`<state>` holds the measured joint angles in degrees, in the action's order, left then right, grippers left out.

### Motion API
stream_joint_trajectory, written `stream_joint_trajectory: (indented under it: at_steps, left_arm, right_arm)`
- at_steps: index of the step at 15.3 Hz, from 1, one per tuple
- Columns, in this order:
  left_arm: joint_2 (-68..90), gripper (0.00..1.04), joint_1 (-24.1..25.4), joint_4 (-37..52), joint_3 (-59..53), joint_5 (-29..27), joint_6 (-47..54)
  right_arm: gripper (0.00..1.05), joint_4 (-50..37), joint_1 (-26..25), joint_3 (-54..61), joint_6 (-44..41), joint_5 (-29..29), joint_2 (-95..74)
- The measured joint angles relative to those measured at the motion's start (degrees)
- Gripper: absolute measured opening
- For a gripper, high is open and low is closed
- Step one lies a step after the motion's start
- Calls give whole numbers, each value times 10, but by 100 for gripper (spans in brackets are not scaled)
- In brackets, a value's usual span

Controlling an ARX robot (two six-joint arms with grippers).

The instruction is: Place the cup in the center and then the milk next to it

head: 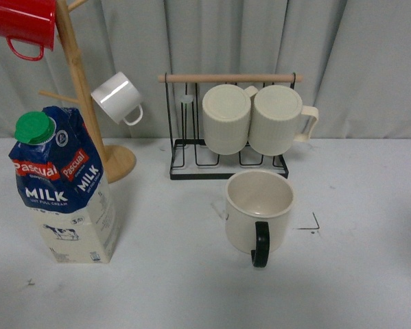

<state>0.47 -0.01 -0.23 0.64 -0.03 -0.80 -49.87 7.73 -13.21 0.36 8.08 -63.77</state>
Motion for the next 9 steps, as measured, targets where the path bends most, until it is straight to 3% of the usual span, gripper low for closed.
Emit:
stream_joint_trajectory:
  at_steps: [4, 6, 9]
  left_arm:
    - [0, 98, 0, 0, 0, 0, 0]
    - [0, 98, 0, 0, 0, 0, 0]
    - [0, 98, 0, 0, 0, 0, 0]
  right_arm:
    - [2, 43, -27, 63, 0, -33, 103]
    - [2, 70, -73, 80, 0, -73, 155]
    - [2, 76, -77, 117, 0, -80, 192]
